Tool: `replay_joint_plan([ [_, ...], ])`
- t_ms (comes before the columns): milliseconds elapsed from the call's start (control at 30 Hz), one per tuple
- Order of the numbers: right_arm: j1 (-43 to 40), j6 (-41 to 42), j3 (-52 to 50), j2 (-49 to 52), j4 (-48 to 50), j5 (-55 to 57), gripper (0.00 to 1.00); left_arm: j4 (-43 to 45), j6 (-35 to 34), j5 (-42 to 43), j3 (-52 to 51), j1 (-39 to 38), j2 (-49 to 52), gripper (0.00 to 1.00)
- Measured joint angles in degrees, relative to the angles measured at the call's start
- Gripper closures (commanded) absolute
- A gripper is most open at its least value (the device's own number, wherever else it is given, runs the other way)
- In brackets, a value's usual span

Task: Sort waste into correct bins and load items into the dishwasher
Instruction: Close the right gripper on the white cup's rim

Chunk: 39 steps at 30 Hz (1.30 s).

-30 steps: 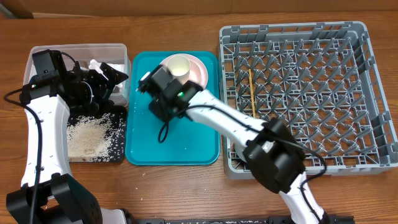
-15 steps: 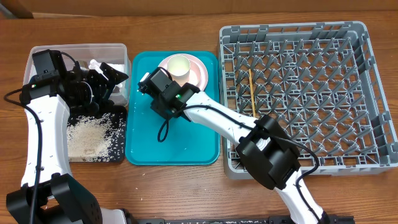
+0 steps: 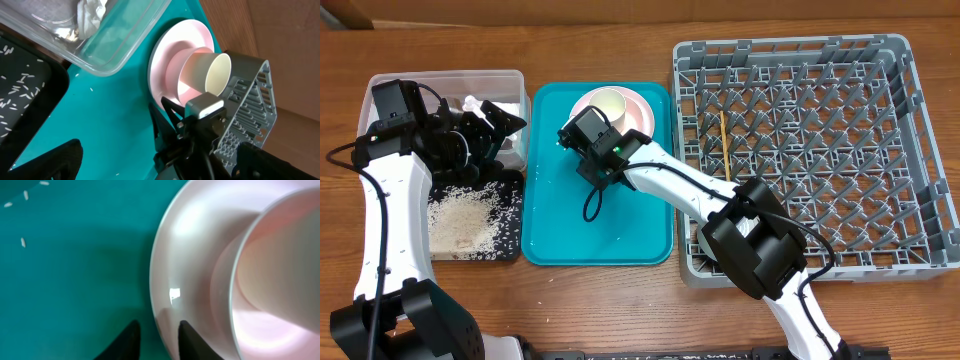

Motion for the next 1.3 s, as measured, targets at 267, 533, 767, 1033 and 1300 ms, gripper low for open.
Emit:
replay_joint_plan([
  [267, 0.0, 0.2, 0.0, 0.0, -1.2, -0.7, 0.79, 0.0, 0.0, 0.0, 0.0, 0.0, 0.0, 0.0],
  [533, 0.0, 0.2, 0.0, 0.0, -2.4, -0.9, 0.83, 0.0, 0.0, 0.0, 0.0, 0.0, 0.0, 0.0],
  [767, 0.0, 0.2, 0.0, 0.0, -3.8, -0.9, 0.82, 0.0, 0.0, 0.0, 0.0, 0.0, 0.0, 0.0],
  [1033, 2.2, 1.1, 0.0, 0.0, -11.4, -2.7, 0.77, 0.0, 0.0, 0.0, 0.0, 0.0, 0.0, 0.0],
  [1300, 4.6, 4.0, 0.6, 0.0, -18.9, -5.2, 0.76, 0.0, 0.0, 0.0, 0.0, 0.0, 0.0, 0.0],
])
